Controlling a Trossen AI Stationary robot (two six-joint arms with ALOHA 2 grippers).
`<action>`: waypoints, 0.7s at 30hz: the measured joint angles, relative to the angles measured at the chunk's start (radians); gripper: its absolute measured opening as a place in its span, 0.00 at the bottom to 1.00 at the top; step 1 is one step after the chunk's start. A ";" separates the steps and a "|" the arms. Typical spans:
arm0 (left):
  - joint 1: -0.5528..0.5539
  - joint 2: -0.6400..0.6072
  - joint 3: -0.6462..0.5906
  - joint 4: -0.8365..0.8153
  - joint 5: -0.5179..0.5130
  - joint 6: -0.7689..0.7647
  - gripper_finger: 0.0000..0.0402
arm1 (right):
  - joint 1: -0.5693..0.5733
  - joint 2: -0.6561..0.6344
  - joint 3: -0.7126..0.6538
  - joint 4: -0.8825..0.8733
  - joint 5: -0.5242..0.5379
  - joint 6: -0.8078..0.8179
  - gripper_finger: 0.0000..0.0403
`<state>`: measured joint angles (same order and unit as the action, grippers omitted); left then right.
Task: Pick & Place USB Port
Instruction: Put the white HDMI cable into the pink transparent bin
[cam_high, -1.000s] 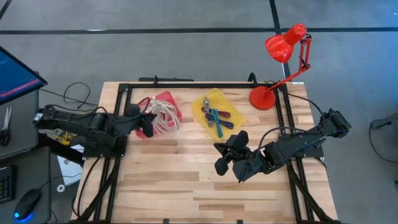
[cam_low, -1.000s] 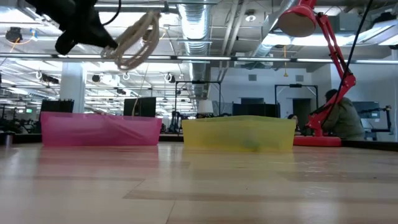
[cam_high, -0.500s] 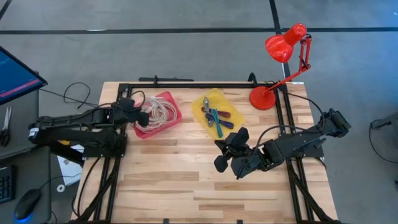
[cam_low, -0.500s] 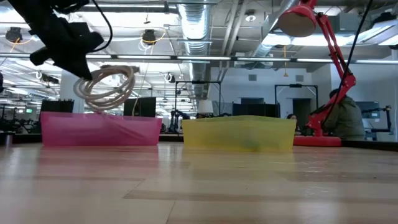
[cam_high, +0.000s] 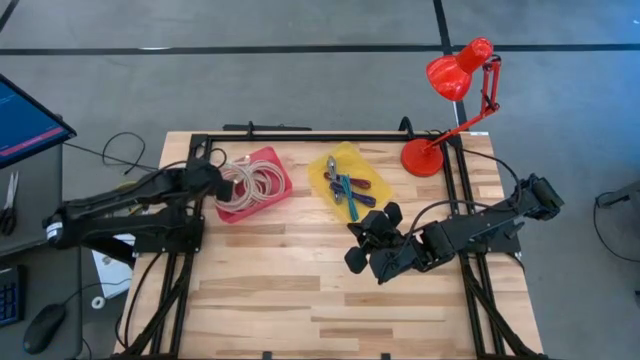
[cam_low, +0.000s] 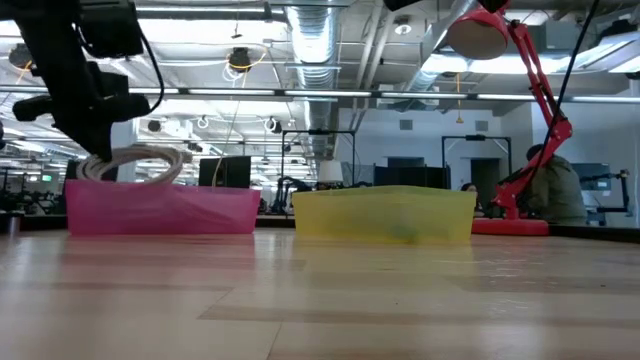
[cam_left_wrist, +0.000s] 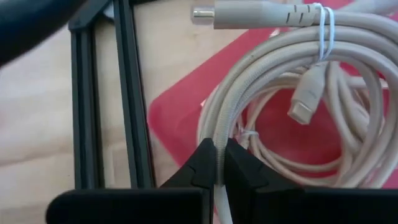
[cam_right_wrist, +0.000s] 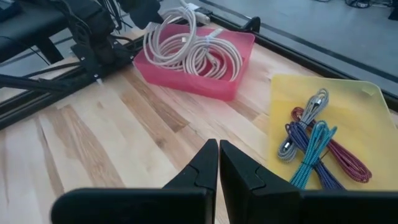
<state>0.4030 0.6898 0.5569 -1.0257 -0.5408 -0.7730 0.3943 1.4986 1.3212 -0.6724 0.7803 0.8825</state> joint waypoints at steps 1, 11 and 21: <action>0.010 0.007 -0.002 0.004 0.008 -0.003 0.04 | 0.000 0.000 0.000 -0.003 0.000 0.000 0.02; 0.033 0.108 -0.004 0.015 0.026 -0.029 0.06 | 0.000 0.000 0.000 -0.004 -0.001 0.000 0.02; 0.033 0.138 -0.005 0.085 0.055 -0.046 0.17 | 0.000 0.000 0.000 -0.005 -0.002 0.000 0.02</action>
<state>0.4358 0.8276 0.5522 -0.9402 -0.4858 -0.8192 0.3946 1.4986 1.3212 -0.6773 0.7784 0.8827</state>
